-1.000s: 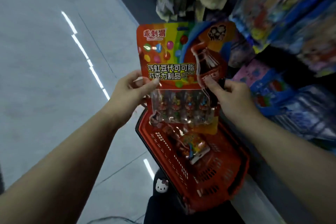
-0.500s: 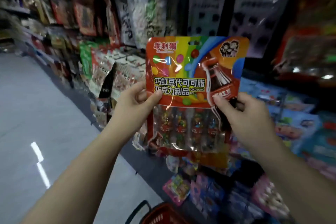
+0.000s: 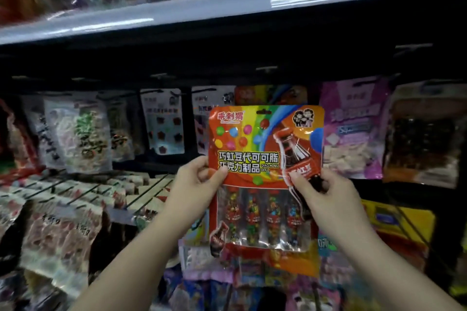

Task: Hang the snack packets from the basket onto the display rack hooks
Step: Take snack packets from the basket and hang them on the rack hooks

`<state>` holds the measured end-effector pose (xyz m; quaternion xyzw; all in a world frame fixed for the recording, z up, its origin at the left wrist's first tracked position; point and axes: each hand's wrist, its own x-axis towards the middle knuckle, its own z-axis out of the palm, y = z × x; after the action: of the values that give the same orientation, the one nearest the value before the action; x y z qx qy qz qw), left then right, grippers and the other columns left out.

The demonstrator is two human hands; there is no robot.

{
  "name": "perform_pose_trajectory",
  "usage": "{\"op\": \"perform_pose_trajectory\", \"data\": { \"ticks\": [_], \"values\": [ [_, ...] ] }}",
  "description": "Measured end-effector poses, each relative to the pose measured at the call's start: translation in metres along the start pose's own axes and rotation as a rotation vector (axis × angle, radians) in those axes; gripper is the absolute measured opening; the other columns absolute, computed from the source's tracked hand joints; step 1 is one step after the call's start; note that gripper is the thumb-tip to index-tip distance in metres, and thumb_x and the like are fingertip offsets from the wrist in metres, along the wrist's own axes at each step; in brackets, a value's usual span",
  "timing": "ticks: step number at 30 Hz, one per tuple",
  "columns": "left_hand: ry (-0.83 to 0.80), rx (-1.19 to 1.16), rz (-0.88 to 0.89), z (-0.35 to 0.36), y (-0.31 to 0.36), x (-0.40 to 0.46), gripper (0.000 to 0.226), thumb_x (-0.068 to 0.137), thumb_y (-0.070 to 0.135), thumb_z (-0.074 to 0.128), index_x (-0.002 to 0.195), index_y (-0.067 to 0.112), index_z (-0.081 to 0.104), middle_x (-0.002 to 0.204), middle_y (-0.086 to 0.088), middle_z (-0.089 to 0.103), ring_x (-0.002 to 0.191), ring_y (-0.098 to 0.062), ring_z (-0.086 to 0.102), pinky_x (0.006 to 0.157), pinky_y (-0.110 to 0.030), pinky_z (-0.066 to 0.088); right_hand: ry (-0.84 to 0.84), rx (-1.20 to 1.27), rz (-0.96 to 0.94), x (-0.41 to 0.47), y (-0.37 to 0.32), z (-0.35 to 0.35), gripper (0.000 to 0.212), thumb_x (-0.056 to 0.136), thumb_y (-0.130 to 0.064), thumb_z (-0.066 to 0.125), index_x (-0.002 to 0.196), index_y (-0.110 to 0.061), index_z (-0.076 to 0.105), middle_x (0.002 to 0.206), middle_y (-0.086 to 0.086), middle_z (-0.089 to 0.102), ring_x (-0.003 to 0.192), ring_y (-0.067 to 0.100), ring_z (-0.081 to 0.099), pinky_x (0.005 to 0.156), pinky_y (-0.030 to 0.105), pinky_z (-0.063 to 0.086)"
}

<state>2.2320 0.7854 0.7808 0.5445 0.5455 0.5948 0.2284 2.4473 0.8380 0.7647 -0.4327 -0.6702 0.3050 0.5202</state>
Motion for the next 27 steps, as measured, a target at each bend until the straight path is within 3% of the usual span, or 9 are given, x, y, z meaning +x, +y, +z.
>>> {"op": "perform_pose_trajectory", "data": {
  "ticks": [4, 7, 13, 16, 19, 22, 24, 27],
  "values": [
    [-0.035, 0.01, 0.022, 0.019, 0.001, 0.013, 0.009, 0.095, 0.02, 0.061, 0.096, 0.023, 0.069, 0.089, -0.013, 0.075, 0.089, -0.027, 0.072, 0.091, -0.049, 0.054, 0.066, -0.041, -0.008, 0.008, 0.005, -0.014, 0.021, 0.086, -0.042, 0.064, 0.081, -0.023, 0.068, 0.077, -0.01, 0.071, 0.073, 0.004, 0.064, 0.073, 0.036, 0.053],
    [-0.028, -0.023, 0.026, 0.023, 0.002, 0.022, 0.008, 0.094, 0.024, 0.061, 0.093, 0.025, 0.069, 0.093, -0.025, 0.071, 0.087, -0.033, 0.068, 0.091, -0.059, 0.05, 0.062, -0.015, -0.023, 0.015, -0.001, -0.019, 0.02, 0.087, -0.039, 0.063, 0.082, -0.02, 0.068, 0.077, -0.008, 0.071, 0.074, 0.007, 0.064, 0.067, 0.033, 0.051],
    [0.05, -0.049, 0.079, 0.023, 0.001, 0.04, 0.011, 0.094, 0.03, 0.06, 0.096, 0.02, 0.063, 0.09, -0.016, 0.064, 0.086, -0.035, 0.064, 0.09, -0.055, 0.052, 0.052, -0.019, -0.056, 0.036, -0.016, -0.01, 0.021, 0.088, -0.041, 0.062, 0.085, -0.02, 0.067, 0.076, -0.004, 0.071, 0.073, 0.013, 0.066, 0.065, 0.033, 0.051],
    [0.083, -0.075, 0.078, 0.025, 0.002, 0.046, 0.006, 0.095, 0.028, 0.059, 0.096, 0.026, 0.064, 0.096, -0.023, 0.067, 0.078, -0.03, 0.061, 0.085, -0.055, 0.051, 0.05, -0.024, -0.043, 0.045, -0.018, -0.005, 0.022, 0.089, -0.04, 0.062, 0.083, -0.018, 0.063, 0.074, 0.0, 0.069, 0.07, 0.018, 0.065, 0.06, 0.032, 0.048],
    [0.077, -0.075, 0.07, 0.027, -0.002, 0.055, 0.011, 0.095, 0.03, 0.059, 0.103, 0.024, 0.063, 0.101, -0.024, 0.066, 0.09, -0.037, 0.066, 0.09, -0.053, 0.051, 0.044, -0.039, -0.032, 0.051, -0.016, -0.003, 0.021, 0.09, -0.039, 0.061, 0.083, -0.019, 0.06, 0.074, -0.001, 0.067, 0.069, 0.017, 0.065, 0.058, 0.03, 0.048],
    [0.058, -0.061, 0.066, 0.029, -0.008, 0.062, 0.007, 0.094, 0.031, 0.06, 0.1, 0.028, 0.063, 0.094, -0.014, 0.067, 0.077, -0.03, 0.061, 0.087, -0.054, 0.051, 0.04, -0.074, -0.033, 0.057, -0.01, -0.002, 0.023, 0.089, -0.041, 0.061, 0.084, -0.019, 0.06, 0.074, 0.0, 0.068, 0.069, 0.018, 0.066, 0.061, 0.037, 0.052],
    [0.057, -0.059, 0.072, 0.03, -0.012, 0.064, 0.005, 0.094, 0.029, 0.06, 0.091, 0.031, 0.064, 0.094, -0.022, 0.065, 0.073, -0.029, 0.056, 0.082, -0.057, 0.051, 0.041, -0.105, -0.032, 0.06, -0.005, -0.002, 0.026, 0.089, -0.043, 0.06, 0.084, -0.018, 0.061, 0.074, 0.001, 0.068, 0.069, 0.019, 0.066, 0.063, 0.04, 0.054],
    [0.074, -0.071, 0.069, 0.033, -0.017, 0.069, 0.004, 0.095, 0.027, 0.06, 0.094, 0.029, 0.064, 0.099, -0.027, 0.066, 0.078, -0.039, 0.063, 0.081, -0.058, 0.051, 0.041, -0.106, -0.035, 0.065, 0.001, 0.0, 0.027, 0.088, -0.044, 0.061, 0.085, -0.018, 0.061, 0.075, 0.001, 0.069, 0.069, 0.02, 0.066, 0.062, 0.041, 0.054]
  ]
}}
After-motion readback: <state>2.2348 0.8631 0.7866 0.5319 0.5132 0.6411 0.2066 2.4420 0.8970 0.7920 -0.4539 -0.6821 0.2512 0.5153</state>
